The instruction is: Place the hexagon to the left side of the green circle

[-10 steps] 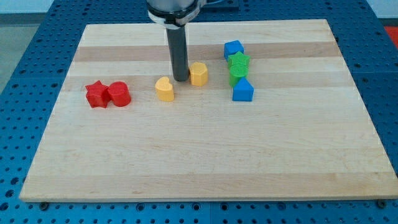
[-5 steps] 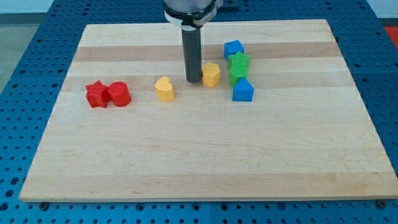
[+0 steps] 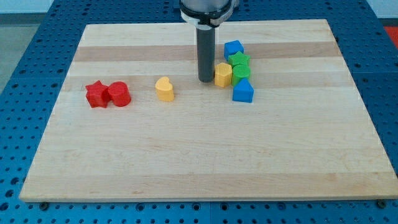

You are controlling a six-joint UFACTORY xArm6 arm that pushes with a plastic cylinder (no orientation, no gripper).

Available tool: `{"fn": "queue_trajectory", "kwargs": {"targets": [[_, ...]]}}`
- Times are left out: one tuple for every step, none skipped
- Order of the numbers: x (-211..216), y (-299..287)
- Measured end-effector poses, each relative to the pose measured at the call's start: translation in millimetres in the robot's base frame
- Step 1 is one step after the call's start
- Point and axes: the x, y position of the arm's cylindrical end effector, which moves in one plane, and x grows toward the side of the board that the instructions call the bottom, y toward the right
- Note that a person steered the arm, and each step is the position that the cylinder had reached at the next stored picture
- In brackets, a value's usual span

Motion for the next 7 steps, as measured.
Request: {"fn": "queue_trajectory", "kwargs": {"targets": [[-9, 0], [-40, -3], [-70, -6], [-95, -2], [-109, 19], [-113, 48], [-113, 77]]}}
